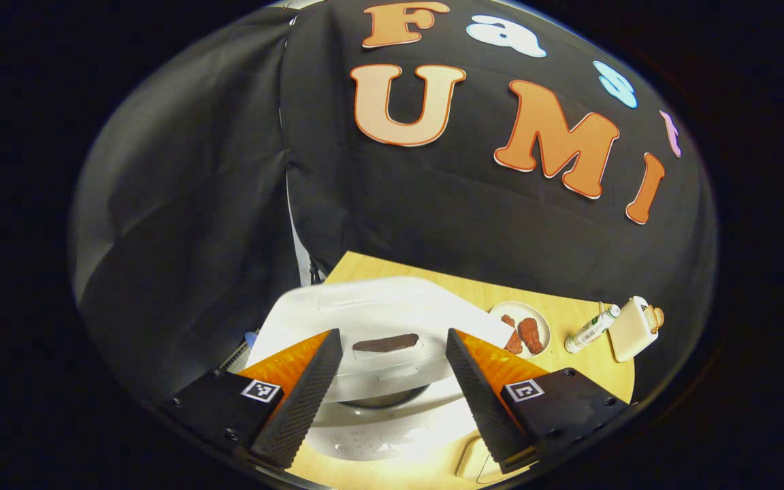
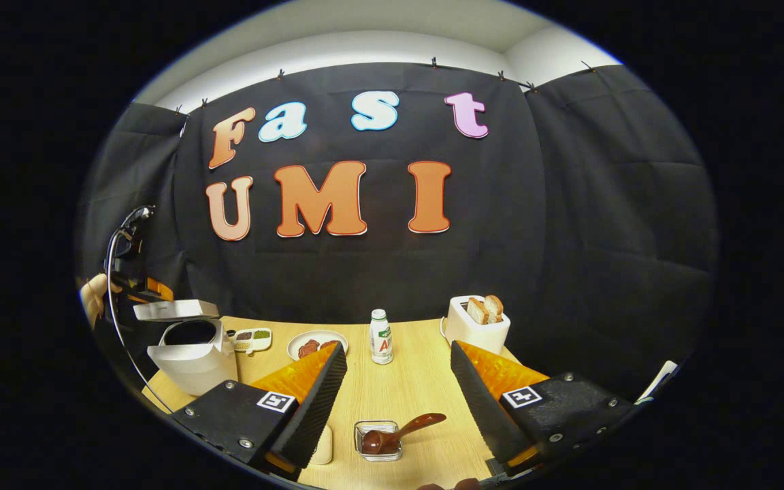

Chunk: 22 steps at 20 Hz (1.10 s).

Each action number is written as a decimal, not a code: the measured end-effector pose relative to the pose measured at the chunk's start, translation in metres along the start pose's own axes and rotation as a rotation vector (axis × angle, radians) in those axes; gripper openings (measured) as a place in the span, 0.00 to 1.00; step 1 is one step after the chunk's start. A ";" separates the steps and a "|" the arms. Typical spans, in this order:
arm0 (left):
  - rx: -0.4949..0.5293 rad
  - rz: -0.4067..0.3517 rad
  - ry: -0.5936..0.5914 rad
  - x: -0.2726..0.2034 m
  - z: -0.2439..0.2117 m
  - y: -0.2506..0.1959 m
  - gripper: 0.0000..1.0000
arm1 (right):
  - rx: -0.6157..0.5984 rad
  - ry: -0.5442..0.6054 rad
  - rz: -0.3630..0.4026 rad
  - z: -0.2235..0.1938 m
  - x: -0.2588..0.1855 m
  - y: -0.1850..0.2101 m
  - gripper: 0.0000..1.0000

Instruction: Close the left gripper, press the button to open the rice cooker; take a wooden spoon from the chopstick holder with the right hand, scoop a spoonful of rice and pour it into the rice cooker, then put the wooden spoon back into the chopstick holder.

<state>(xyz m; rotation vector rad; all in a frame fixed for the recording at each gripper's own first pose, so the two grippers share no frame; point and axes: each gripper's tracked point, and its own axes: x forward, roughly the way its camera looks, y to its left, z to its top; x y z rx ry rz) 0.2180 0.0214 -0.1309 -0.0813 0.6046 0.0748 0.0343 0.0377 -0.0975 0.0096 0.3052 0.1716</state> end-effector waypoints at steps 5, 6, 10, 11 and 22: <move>-0.078 0.023 0.028 0.017 -0.038 0.009 0.99 | 0.015 0.044 0.020 -0.019 -0.003 0.003 0.95; -0.073 0.038 0.032 0.019 -0.044 0.013 1.00 | 0.016 0.051 0.017 -0.023 -0.003 0.001 1.00; -0.056 0.072 0.094 0.019 -0.077 0.024 1.00 | 0.044 0.079 0.014 -0.034 -0.002 0.000 0.95; -0.053 0.073 0.112 0.022 -0.084 0.026 1.00 | 0.052 0.088 0.019 -0.038 -0.001 0.001 0.95; 0.088 0.024 0.067 0.029 -0.083 0.013 1.00 | 0.079 0.105 0.027 -0.045 0.005 0.013 0.95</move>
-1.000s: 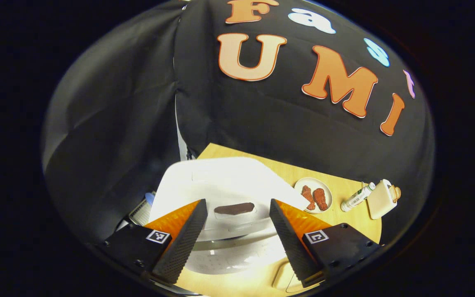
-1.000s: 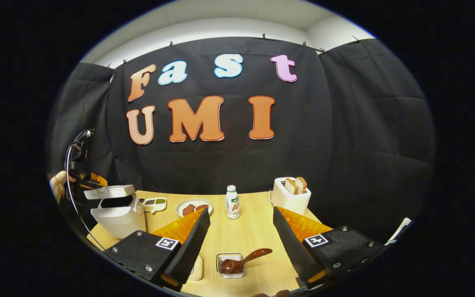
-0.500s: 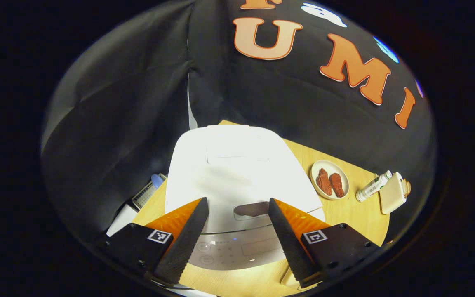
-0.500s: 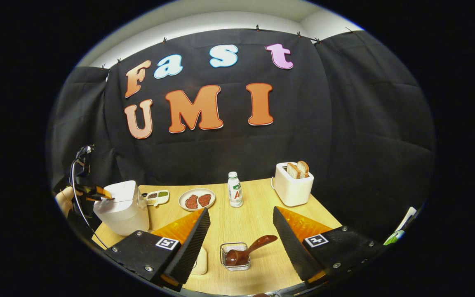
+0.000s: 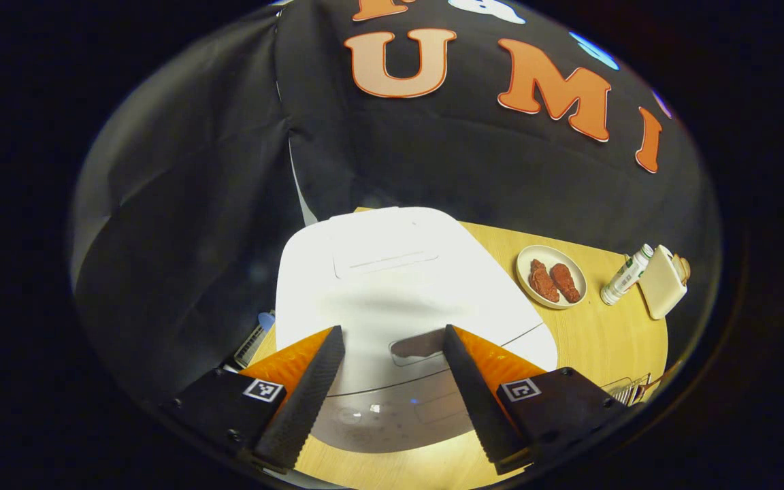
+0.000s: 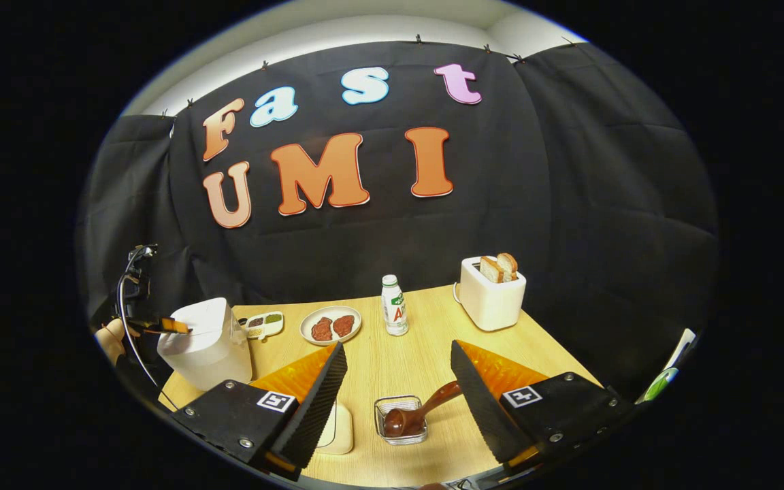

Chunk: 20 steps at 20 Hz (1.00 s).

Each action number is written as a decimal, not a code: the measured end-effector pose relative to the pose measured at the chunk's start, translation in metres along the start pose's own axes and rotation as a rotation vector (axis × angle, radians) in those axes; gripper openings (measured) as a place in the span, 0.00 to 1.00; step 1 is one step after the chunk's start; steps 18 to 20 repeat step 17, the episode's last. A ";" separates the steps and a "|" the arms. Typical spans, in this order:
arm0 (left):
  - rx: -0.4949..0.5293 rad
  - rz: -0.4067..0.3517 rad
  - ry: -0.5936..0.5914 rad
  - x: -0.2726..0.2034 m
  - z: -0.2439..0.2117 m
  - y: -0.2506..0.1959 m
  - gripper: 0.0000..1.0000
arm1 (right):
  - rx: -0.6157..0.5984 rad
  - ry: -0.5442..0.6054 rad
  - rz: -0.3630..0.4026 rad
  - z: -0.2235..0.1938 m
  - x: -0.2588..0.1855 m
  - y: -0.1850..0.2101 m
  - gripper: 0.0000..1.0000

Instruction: Close the left gripper, press the button to open the rice cooker; take a wooden spoon from the chopstick holder with the right hand, scoop a spoonful of rice and pour it into the rice cooker, then put the wooden spoon back into the chopstick holder.

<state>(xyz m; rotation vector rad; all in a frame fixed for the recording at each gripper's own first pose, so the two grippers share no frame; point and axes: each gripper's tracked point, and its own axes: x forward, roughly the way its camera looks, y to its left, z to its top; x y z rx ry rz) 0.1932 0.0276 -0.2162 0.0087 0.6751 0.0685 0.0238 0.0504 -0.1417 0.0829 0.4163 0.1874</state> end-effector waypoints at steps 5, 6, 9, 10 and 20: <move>0.039 -0.005 -0.166 -0.061 0.043 0.005 1.00 | -0.007 -0.054 -0.021 0.029 -0.010 -0.006 0.95; 0.046 -0.005 -0.207 -0.079 0.056 0.006 1.00 | -0.005 -0.064 -0.022 0.035 -0.011 -0.005 0.95; 0.028 -0.018 -0.356 -0.133 0.100 0.003 1.00 | -0.015 -0.094 -0.025 0.051 -0.016 -0.004 0.95; 0.019 -0.026 -0.405 -0.161 0.105 0.008 1.00 | -0.019 -0.110 -0.027 0.058 -0.019 -0.003 0.95; -0.027 -0.066 -0.657 -0.279 0.146 0.017 0.99 | -0.035 -0.204 -0.048 0.096 -0.040 -0.003 0.95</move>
